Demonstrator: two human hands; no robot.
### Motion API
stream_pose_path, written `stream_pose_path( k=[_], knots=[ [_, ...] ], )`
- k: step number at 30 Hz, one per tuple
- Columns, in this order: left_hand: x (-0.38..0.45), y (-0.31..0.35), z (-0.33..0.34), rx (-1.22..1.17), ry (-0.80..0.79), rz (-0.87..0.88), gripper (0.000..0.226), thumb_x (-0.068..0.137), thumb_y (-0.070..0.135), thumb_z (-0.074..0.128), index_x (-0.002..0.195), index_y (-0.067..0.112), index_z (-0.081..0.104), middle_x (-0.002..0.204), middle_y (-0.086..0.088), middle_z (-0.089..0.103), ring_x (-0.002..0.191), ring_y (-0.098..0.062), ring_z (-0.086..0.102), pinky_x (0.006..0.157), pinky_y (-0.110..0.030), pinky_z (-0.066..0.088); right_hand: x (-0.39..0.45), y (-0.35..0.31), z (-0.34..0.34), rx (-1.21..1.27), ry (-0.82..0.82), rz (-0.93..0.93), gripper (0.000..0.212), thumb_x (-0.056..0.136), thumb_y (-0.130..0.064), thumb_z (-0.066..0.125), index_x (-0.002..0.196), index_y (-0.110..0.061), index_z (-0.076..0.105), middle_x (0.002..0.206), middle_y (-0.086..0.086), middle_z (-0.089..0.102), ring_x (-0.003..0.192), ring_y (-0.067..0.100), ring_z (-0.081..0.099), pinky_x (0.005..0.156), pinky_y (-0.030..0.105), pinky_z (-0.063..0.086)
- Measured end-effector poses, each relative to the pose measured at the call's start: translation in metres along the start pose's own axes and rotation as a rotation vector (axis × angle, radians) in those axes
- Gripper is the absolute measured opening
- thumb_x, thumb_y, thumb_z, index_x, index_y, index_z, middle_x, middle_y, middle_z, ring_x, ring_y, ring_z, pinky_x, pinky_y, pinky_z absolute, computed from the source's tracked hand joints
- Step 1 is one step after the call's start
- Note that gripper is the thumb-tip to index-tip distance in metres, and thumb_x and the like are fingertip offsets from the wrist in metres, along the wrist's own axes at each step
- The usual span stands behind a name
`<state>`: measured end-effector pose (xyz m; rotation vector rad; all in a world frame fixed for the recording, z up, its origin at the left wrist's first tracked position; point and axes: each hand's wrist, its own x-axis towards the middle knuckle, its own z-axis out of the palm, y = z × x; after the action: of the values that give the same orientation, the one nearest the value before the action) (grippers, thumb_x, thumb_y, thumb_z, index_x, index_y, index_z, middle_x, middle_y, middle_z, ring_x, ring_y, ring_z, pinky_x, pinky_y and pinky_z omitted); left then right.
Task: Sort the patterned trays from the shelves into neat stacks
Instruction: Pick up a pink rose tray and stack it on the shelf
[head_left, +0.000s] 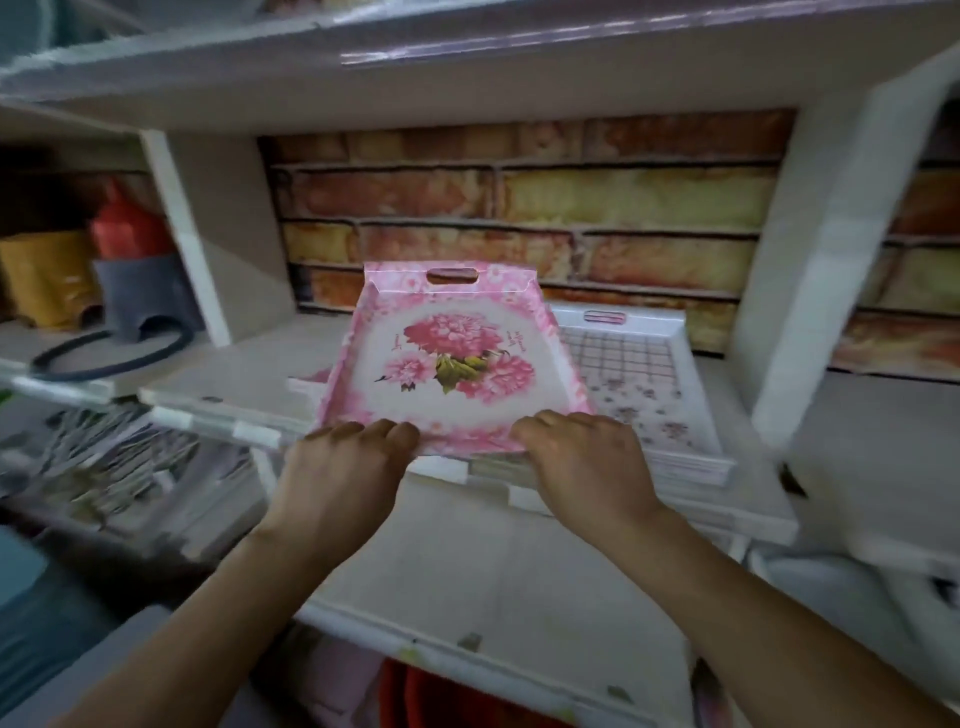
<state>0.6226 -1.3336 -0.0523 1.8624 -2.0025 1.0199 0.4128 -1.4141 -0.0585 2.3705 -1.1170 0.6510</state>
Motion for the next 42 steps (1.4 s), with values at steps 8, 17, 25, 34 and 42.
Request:
stream_pose_path(
  k=[8, 17, 25, 34, 42],
  knots=[
    [0.067, 0.046, 0.036, -0.165, 0.039, 0.19, 0.021, 0.064, 0.014, 0.084, 0.073, 0.017, 0.065, 0.055, 0.0, 0.057, 0.04, -0.025, 0.054, 0.039, -0.022, 0.035, -0.018, 0.058, 0.0, -0.137, -0.09, 0.186, 0.035, 0.036, -0.001, 0.077, 0.059, -0.022, 0.061, 0.047, -0.003, 0.048, 0.035, 0.018, 0.044, 0.048, 0.017, 0.005],
    [0.11, 0.08, 0.07, -0.237, 0.024, 0.302, 0.025, 0.058, 0.013, 0.084, 0.072, 0.021, 0.065, 0.053, 0.004, 0.058, 0.036, -0.019, 0.053, 0.037, -0.022, 0.039, -0.027, 0.098, 0.016, -0.154, -0.108, 0.255, 0.032, 0.041, -0.002, 0.071, 0.063, -0.025, 0.066, 0.048, -0.005, 0.055, 0.036, 0.015, 0.049, 0.045, 0.017, 0.02],
    [0.127, 0.081, 0.089, -0.252, 0.022, 0.325, 0.025, 0.059, 0.01, 0.081, 0.072, 0.022, 0.063, 0.053, 0.004, 0.058, 0.036, -0.017, 0.052, 0.035, -0.021, 0.039, -0.017, 0.114, 0.032, -0.119, -0.116, 0.259, 0.03, 0.046, -0.003, 0.071, 0.066, -0.024, 0.066, 0.053, -0.006, 0.059, 0.039, 0.014, 0.05, 0.046, 0.017, 0.025],
    [0.13, 0.081, 0.105, -0.279, 0.031, 0.364, 0.019, 0.064, 0.012, 0.077, 0.076, 0.02, 0.065, 0.058, 0.003, 0.059, 0.04, -0.018, 0.054, 0.036, -0.023, 0.04, -0.018, 0.118, 0.044, -0.126, -0.141, 0.273, 0.02, 0.053, -0.017, 0.074, 0.068, -0.027, 0.067, 0.055, -0.008, 0.06, 0.044, 0.012, 0.053, 0.046, 0.017, 0.022],
    [0.125, 0.082, 0.11, -0.406, 0.087, 0.396, 0.035, 0.086, 0.042, 0.037, 0.085, 0.022, 0.066, 0.068, 0.005, 0.064, 0.054, -0.019, 0.06, 0.042, -0.027, 0.041, -0.03, 0.132, 0.044, -0.002, -0.115, 0.201, 0.018, 0.084, -0.033, 0.056, 0.096, -0.035, 0.07, 0.079, -0.011, 0.07, 0.067, 0.012, 0.064, 0.051, 0.022, 0.031]
  ],
)
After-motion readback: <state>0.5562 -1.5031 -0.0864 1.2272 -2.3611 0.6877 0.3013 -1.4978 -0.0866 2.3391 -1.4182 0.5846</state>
